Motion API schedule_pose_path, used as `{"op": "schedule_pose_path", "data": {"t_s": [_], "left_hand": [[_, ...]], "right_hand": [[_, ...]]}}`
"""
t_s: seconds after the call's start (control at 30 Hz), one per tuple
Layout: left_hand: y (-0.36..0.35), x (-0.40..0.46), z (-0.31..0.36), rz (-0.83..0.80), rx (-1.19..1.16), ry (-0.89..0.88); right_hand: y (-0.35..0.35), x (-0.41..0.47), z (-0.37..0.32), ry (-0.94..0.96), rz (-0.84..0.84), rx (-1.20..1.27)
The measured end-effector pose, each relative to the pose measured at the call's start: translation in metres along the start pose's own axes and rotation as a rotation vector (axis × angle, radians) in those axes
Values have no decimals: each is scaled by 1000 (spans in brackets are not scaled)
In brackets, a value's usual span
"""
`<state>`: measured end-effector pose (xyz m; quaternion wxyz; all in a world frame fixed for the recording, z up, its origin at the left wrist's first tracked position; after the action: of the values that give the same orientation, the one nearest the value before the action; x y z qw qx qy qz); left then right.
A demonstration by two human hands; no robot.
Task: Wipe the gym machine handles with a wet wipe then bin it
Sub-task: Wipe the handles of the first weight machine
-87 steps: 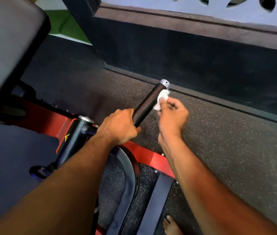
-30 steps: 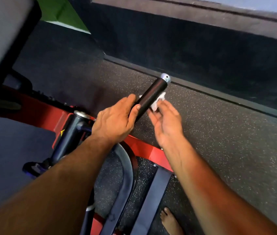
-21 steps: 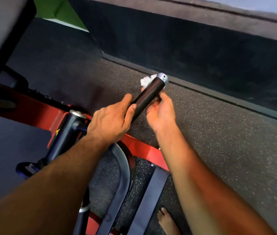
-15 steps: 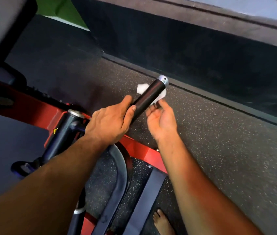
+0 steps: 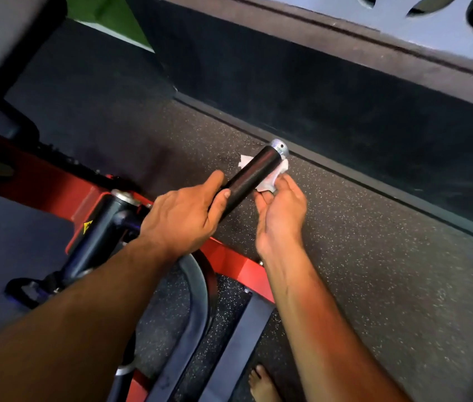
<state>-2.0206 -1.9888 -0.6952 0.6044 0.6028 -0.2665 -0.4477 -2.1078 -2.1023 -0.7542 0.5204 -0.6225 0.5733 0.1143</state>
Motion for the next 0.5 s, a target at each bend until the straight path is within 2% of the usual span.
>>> {"op": "schedule_pose_path", "data": {"t_s": [0.07,0.17,0.3,0.4,0.5], "left_hand": [[0,0,0,-10,7,5],[0,0,-1,-17,14,14],[-1,1,-2,-25,15,20],[-1,1,-2,-23,6,11],[-2,2,-3,-23,7,4]], "right_hand": [[-8,-4,-2,-57,-2,72],[-28,9,-9,-243,-210,305],[-32,30,-10,-226,-365,428],[-27,30,-11,-234,-348,334],[-22,21,-17,-186,-186,132]]}}
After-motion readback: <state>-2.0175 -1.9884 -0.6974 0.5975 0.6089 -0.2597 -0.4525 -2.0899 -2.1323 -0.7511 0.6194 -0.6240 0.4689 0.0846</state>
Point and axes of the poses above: each hand's wrist, its own x-axis towards the middle knuckle, its own y-axis out of the back of the hand, z = x × y, the point moved 1 cm from there along x, towards the middle knuckle, and after that the axes turned 5 degrees about x, right-handed, at the moved point
